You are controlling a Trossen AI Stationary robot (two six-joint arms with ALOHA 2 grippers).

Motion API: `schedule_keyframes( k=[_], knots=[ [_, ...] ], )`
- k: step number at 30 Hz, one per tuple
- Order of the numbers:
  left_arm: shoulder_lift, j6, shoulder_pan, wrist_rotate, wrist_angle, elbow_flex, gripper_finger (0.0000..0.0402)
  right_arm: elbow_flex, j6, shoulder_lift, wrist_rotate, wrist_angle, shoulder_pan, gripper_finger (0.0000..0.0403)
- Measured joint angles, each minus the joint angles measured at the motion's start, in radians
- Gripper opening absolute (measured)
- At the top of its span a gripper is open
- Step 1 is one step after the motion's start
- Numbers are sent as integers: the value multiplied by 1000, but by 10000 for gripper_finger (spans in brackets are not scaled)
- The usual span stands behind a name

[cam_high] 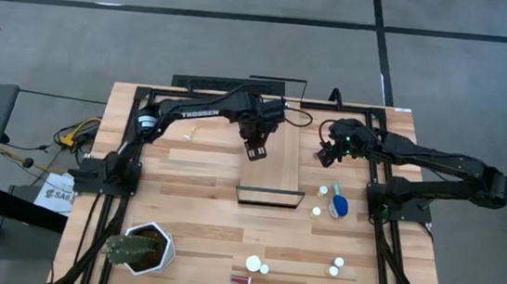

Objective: Pick and place medicine bottles onto shelf by color
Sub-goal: Put the orange pill bottle on the shelf

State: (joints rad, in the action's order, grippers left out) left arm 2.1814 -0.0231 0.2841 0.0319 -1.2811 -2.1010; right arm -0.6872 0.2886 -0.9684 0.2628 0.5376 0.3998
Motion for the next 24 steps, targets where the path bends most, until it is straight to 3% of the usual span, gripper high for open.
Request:
schedule_keyframes(
  k=[6, 24],
  knots=[
    [45, 83, 3, -1, -16, -65, 106, 0, 0, 0, 0, 0, 0, 216],
    [47, 253, 73, -17, 59, -68, 106, 0, 0, 0, 0, 0, 0, 216]
  ],
)
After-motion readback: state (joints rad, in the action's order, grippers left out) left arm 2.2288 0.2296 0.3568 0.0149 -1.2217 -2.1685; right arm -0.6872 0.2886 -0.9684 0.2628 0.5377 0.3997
